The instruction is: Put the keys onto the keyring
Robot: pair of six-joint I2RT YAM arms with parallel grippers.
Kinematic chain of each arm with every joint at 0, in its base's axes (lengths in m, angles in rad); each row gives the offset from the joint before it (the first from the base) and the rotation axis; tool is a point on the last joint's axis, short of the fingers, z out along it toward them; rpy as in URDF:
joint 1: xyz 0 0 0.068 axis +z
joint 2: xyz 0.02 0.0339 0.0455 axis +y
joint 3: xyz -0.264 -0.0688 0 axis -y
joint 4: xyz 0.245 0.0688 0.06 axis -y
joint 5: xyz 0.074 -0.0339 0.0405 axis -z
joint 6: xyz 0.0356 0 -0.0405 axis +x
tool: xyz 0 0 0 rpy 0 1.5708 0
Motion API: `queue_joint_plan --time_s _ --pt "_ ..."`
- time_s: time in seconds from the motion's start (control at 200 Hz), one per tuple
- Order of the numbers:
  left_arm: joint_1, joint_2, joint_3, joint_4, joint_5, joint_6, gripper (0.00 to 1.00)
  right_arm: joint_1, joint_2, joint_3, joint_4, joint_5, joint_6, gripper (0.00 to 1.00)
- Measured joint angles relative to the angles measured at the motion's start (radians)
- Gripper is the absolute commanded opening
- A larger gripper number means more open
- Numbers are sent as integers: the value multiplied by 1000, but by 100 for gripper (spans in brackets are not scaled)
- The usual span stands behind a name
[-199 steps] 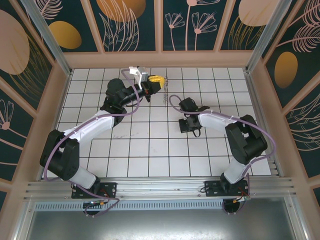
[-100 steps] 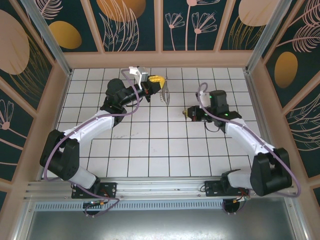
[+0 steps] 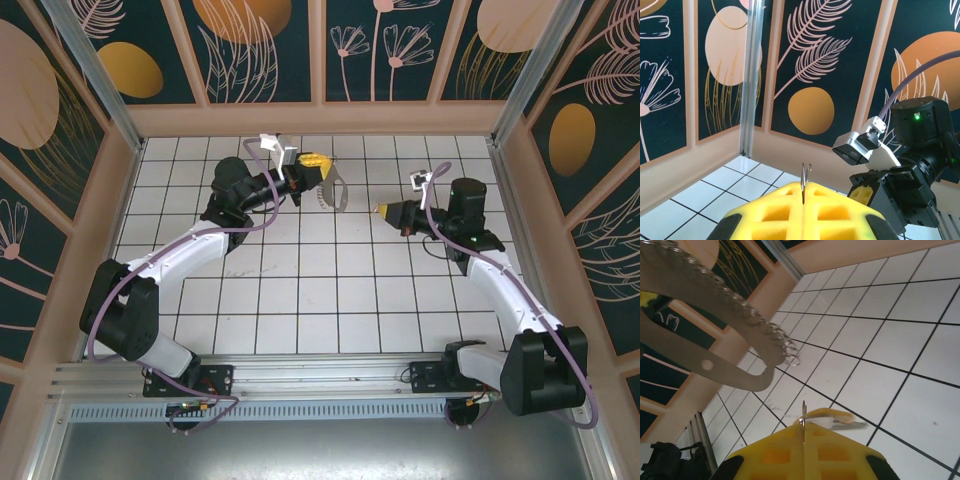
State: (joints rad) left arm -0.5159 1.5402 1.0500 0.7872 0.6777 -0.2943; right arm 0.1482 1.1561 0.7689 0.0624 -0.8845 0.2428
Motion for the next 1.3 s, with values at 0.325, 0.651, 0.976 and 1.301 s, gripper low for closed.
queue_joint_plan --time_s 0.325,0.651,0.976,1.301 --pt "0 18 45 -63 72 18 0 -3 -10 67 35 -39 34 0" --pt "0 54 123 -174 166 74 0 54 13 203 34 -26 43 0" --pt "0 89 202 -328 213 158 0 158 73 332 -79 52 -69 0" --pt "-2 90 256 -456 212 240 0 214 98 372 -176 135 -153 0"
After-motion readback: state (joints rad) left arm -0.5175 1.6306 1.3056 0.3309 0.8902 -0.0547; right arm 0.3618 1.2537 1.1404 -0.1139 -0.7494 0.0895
